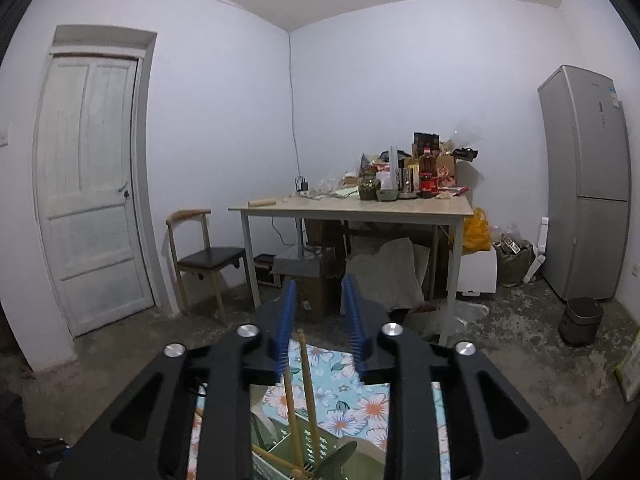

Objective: Organize utensils
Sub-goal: 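Move both open tools toward the two chopsticks on the bedspread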

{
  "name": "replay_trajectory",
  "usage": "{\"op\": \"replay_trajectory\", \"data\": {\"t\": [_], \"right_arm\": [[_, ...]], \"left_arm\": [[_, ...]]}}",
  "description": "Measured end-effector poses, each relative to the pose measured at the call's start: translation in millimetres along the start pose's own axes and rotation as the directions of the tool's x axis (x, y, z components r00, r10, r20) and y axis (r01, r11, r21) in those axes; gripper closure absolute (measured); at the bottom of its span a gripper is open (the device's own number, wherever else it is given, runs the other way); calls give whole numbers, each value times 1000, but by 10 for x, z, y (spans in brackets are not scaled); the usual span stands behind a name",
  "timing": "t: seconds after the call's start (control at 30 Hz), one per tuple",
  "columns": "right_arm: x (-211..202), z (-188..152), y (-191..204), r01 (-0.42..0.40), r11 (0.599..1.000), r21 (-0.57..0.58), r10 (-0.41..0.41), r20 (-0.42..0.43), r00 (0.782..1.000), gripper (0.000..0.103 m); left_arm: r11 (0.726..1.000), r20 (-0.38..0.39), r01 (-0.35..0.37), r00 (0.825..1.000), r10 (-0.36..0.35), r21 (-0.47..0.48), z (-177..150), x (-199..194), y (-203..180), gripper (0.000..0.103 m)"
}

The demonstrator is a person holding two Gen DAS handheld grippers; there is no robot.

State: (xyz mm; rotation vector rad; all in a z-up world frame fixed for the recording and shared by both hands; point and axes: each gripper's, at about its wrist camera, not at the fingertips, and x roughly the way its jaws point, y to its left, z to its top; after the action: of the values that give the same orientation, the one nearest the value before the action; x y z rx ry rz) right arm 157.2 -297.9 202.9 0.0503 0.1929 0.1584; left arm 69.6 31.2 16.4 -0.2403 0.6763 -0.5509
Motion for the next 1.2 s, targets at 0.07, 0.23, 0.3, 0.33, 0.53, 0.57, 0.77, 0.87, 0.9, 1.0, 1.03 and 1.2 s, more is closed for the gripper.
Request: {"op": "replay_trajectory", "data": {"t": [0.07,0.23,0.3,0.33,0.53,0.57,0.77,0.87,0.9,1.0,1.03,1.2], "right_arm": [[-160,-7,12,-7,1000,10,6,16,1000,72],[-685,-160,145,-40,999,28,39,50,998,63],[-857,-295,213,-46,998,31,45,28,999,56],[-911,-364,241,-46,998,38,46,10,999,50],[-1062,-958,315,-39,989,146,65,-180,982,30],[-1060,-1071,325,-35,986,164,70,-215,974,30],[-1008,-1653,399,15,962,272,92,-378,921,30],[-1011,-1847,431,30,954,298,102,-420,902,30],[-1009,-1904,455,32,952,303,108,-433,895,30],[-992,-2012,497,31,947,320,125,-455,882,29],[-980,-2045,511,32,946,322,129,-466,875,29],[-927,-2108,565,45,947,317,127,-501,856,28]], "left_arm": [[1000,-11,-25,1000,25,4,12,28,-36,15],[974,-102,-217,970,222,61,78,209,-119,15],[957,-128,-280,949,289,78,84,271,-98,15],[947,-145,-308,937,318,87,85,304,-87,15],[916,-191,-385,896,400,110,52,362,-53,15],[912,-191,-393,892,409,120,47,361,-64,15],[886,-203,-429,865,459,175,10,381,-144,15],[877,-205,-445,856,476,179,14,371,-154,15],[874,-203,-451,853,481,179,14,364,-155,15],[868,-203,-463,846,493,180,18,354,-157,15],[865,-201,-468,843,498,182,19,349,-161,15],[853,-194,-481,834,516,202,16,354,-184,15]]}}
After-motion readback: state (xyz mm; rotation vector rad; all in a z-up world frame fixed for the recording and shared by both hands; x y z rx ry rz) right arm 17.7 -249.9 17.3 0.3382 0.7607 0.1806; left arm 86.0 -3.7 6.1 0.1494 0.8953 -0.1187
